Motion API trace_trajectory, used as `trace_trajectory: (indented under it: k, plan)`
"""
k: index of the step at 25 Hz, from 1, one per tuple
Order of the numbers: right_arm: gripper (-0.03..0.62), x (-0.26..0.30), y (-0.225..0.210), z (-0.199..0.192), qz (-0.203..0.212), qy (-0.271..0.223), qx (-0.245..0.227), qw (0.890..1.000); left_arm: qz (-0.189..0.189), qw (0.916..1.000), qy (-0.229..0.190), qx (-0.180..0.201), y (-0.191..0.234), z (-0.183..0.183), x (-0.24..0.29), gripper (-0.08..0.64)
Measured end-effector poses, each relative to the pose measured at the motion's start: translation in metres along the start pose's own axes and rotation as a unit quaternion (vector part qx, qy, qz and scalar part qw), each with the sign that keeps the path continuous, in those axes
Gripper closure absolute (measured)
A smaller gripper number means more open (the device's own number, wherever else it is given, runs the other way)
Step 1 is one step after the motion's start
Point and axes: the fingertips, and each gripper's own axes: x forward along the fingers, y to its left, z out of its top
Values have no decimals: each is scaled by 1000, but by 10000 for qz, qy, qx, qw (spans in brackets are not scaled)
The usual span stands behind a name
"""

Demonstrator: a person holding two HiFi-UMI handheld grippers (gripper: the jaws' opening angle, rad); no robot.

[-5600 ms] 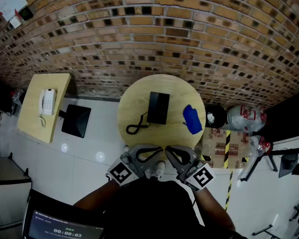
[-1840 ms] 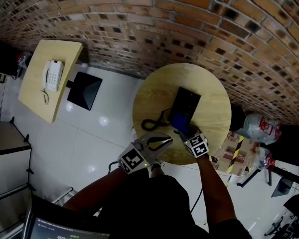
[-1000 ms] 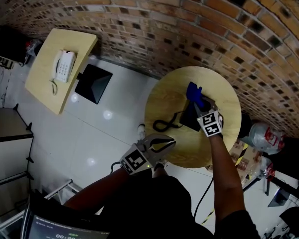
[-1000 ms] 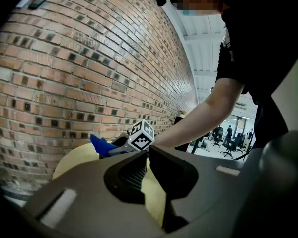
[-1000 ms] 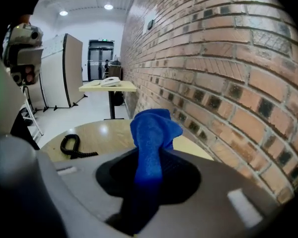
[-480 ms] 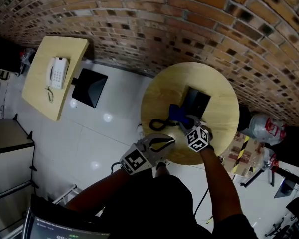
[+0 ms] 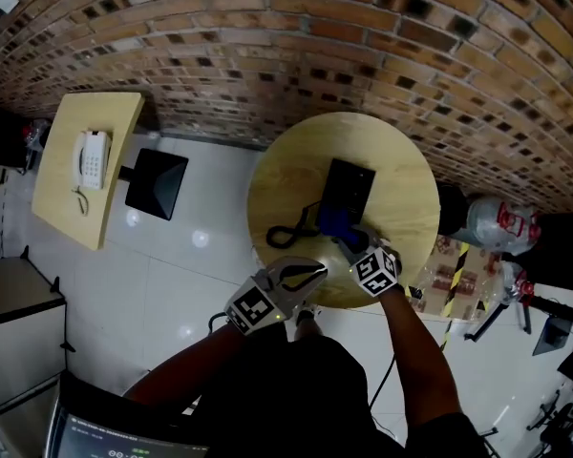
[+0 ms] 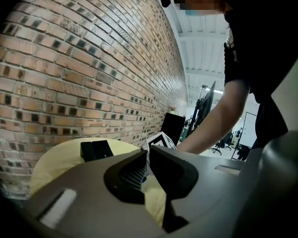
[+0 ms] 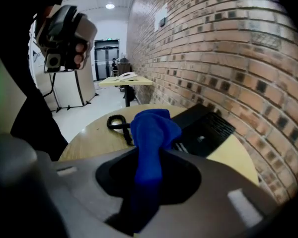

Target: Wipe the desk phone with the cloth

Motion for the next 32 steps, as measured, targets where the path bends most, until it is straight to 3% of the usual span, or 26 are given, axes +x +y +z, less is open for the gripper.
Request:
trace_trajectory:
  k: [3,7,16,21,26,32]
  plan:
    - [495,-26,-41,-24,-482,-60,529,9974,-114,9999,-21,44,-11,2,13,555]
    - [495,-60,-89,-81,-1054,184,1331,9853,-272,9996,-6,68,-24,4,29,555]
    - [494,-77,-117,-169,-1421,648,2409,9579,-463,9988,131,19,-42,-4,55,555]
    - [489,-72,-122,-182,-1314,534,2859,9477,-464,9989,102,-43,-43,3,63,555]
    - [460,-72,-125,-184,-1237,510,2934,9466,-501,9987,122,4,-45,3,70,555]
    - [379,-78,-136,-176,-1290,370,3116,9407,-487,9987,86,101,-47,10,70,555]
